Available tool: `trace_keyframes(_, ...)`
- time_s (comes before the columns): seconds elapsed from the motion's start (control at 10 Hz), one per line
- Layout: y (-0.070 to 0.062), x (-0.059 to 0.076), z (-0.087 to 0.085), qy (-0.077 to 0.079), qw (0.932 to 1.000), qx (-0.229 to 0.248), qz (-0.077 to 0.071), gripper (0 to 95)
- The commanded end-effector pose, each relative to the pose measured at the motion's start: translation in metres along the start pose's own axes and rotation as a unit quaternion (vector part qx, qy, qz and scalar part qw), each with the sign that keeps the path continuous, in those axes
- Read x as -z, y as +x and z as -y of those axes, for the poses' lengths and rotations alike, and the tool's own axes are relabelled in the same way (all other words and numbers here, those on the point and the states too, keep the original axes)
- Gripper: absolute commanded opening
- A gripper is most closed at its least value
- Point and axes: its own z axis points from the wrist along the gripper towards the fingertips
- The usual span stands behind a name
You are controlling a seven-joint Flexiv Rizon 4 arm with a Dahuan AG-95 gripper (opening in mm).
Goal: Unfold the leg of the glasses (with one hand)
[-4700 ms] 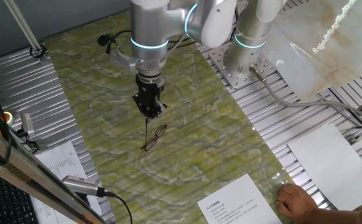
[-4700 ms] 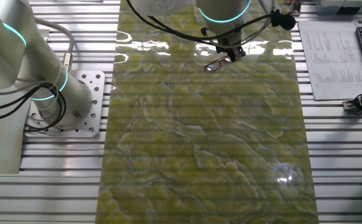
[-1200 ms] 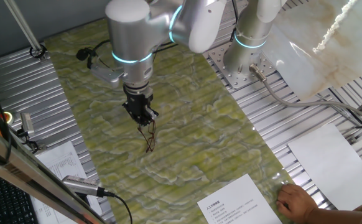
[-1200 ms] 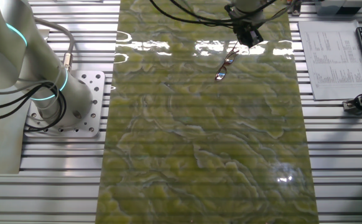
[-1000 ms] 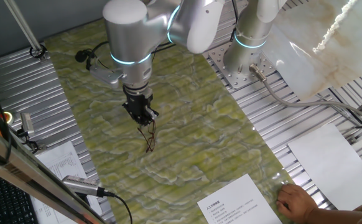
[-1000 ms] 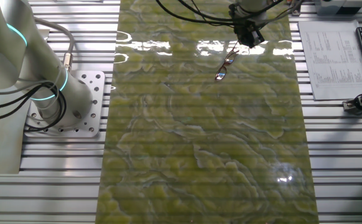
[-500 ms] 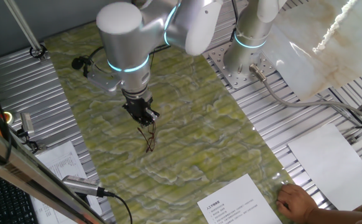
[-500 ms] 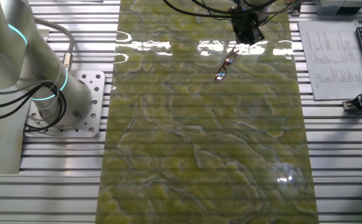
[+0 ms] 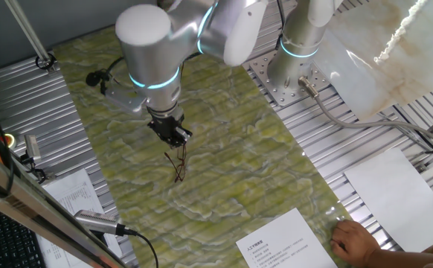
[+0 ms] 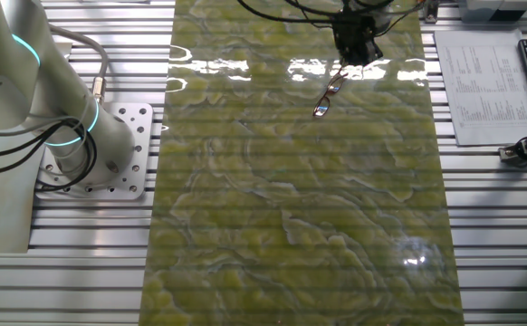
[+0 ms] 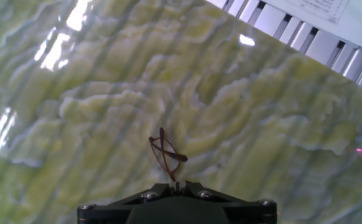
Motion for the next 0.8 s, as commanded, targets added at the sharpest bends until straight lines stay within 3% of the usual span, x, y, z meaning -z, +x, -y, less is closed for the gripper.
trace_keyframes(0.1, 0.011, 0.001, 0.003, 0.01, 0.9999, 0.007, 0.002, 0.0)
trace_keyframes(0.3, 0.016, 0.001, 0.004, 0.012, 0.9999, 0.0, 0.002, 0.0)
trace_keyframes(0.6, 0.038, 0.004, 0.011, 0.014, 0.9998, -0.012, 0.008, 0.0)
trace_keyframes(0.8, 0.043, 0.008, 0.014, 0.016, 0.9985, -0.052, 0.009, 0.0)
